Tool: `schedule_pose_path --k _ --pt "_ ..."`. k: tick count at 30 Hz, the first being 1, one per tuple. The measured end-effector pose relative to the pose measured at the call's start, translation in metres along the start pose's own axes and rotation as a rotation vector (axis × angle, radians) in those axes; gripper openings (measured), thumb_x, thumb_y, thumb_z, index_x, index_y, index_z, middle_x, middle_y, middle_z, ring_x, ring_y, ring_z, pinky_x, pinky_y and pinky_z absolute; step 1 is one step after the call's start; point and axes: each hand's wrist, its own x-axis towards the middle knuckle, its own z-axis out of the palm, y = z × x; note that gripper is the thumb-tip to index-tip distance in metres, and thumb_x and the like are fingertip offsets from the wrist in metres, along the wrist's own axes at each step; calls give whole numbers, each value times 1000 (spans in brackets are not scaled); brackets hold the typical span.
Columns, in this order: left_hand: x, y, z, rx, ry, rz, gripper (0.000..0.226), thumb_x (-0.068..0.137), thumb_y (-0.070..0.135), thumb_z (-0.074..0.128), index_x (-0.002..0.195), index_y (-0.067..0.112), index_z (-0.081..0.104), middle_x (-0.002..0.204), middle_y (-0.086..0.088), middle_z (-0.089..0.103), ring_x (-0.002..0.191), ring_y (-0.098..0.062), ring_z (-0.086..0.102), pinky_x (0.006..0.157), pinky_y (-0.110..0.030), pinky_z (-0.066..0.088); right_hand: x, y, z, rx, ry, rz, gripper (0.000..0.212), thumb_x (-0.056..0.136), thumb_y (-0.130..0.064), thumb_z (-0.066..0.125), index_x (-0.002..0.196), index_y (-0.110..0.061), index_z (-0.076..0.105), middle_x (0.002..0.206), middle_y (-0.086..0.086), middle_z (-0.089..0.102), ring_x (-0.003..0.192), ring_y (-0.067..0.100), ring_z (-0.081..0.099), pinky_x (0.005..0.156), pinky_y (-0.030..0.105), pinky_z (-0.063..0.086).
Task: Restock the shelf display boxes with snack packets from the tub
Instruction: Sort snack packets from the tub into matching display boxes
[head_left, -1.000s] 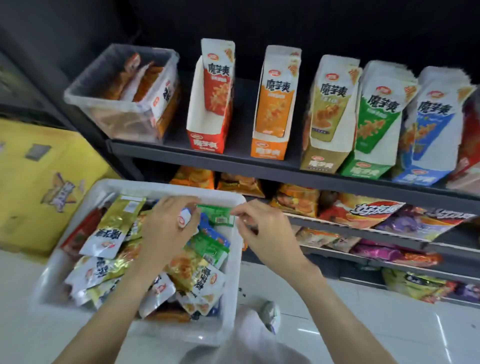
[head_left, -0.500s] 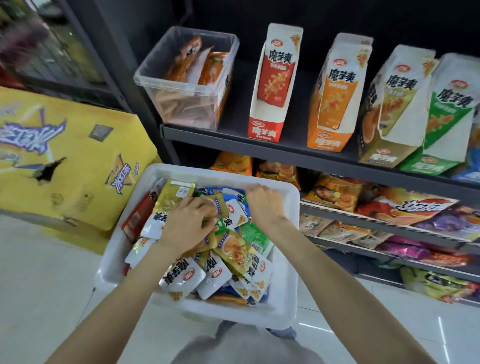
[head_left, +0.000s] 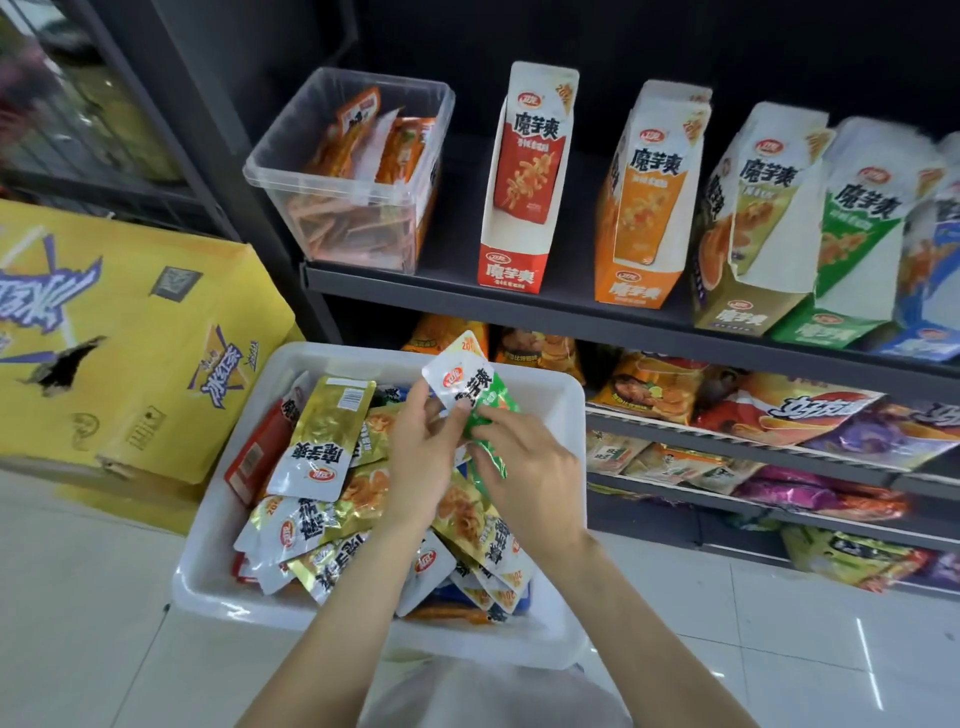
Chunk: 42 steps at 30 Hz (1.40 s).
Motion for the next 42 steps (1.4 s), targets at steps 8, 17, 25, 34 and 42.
schedule_pose_path --k 8,17,25,34,42 --pt "3 11 2 74 -67 45 31 91 3 57 104 31 53 93 10 71 84 -3 68 61 -17 53 16 32 -39 323 -86 415 27 86 -22 69 113 -19 64 103 -8 68 88 1 63 70 19 54" --pt "1 38 55 483 -392 275 23 87 18 66 97 37 56 96 19 68 83 3 66 72 -18 54 36 75 -112 554 -287 548 10 87 -14 67 95 -18 62 88 -15 68 78 -5 65 65 14 52" --pt "24 78 167 449 -349 733 27 86 17 67 112 18 61 103 10 66 99 -3 61 88 -19 47 38 135 -217 680 394 616 15 92 -9 59 98 -23 58 94 -11 71 87 7 69 68 24 58" --pt "67 62 275 1091 -334 994 37 83 36 66 118 23 62 117 -3 54 113 -27 46 95 -44 39 97 232 -274 338 670 433 13 93 -15 58 88 -23 49 85 -13 63 82 6 66 74 42 58" --pt "76 54 293 1117 -267 1026 17 78 31 74 92 21 71 100 -7 53 101 -30 51 86 -43 42 144 282 -230 8 287 381 13 91 -19 61 85 -11 53 68 0 58 61 13 57 50 11 36"
